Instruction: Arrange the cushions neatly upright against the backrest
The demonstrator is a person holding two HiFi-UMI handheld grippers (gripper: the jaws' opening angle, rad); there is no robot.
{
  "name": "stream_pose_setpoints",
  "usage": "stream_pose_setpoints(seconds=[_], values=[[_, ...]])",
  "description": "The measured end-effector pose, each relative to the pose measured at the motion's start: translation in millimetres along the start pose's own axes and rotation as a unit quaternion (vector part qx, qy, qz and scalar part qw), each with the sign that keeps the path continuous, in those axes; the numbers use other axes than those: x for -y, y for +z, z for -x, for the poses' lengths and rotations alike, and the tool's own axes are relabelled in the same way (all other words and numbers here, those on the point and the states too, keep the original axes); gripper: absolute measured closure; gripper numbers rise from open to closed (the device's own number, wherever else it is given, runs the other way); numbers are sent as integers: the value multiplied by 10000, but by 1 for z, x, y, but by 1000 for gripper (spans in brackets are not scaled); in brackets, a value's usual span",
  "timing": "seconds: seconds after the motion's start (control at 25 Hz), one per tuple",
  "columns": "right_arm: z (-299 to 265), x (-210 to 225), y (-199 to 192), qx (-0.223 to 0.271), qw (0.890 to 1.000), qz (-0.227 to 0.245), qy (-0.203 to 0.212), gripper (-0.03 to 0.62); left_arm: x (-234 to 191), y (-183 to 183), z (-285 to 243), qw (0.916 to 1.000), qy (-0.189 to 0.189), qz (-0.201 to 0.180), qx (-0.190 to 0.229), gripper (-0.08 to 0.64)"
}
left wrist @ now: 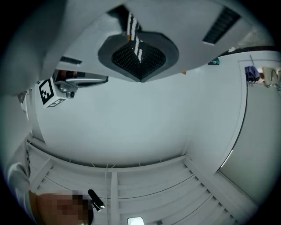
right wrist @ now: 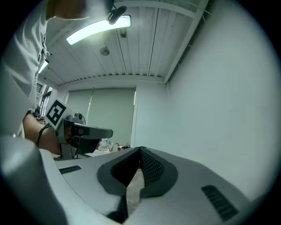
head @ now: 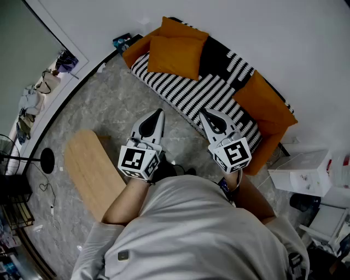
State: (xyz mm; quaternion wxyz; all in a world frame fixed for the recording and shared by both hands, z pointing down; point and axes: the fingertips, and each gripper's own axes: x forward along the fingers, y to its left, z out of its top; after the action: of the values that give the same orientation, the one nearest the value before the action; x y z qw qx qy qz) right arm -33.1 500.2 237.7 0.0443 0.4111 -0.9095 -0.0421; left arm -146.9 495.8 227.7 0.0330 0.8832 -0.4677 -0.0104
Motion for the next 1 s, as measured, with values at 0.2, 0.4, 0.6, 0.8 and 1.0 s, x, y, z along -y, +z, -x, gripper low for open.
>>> stream_pose_setpoints(seconds=[0.2, 0.4, 0.6, 0.8, 1.0], values=[[0, 1, -3, 25, 10000, -22, -1, 568, -1, -2, 1, 10000, 27, -1, -15, 551], [-6, -1, -5, -18, 10000, -6, -7, 568, -10, -5, 3, 9999, 53, 110, -39, 551], [-19, -2, -8, -48, 10000, -63, 35, 568, -23, -8, 0, 9998, 72, 151, -68, 551], [-42, -2, -8, 8, 9999, -118, 107, 568, -47, -11, -7, 9997, 133, 157, -97, 551], [-76, 0, -12, -64, 9998, -122, 110, 568, -81, -17, -15, 9995, 139, 237, -131, 551]])
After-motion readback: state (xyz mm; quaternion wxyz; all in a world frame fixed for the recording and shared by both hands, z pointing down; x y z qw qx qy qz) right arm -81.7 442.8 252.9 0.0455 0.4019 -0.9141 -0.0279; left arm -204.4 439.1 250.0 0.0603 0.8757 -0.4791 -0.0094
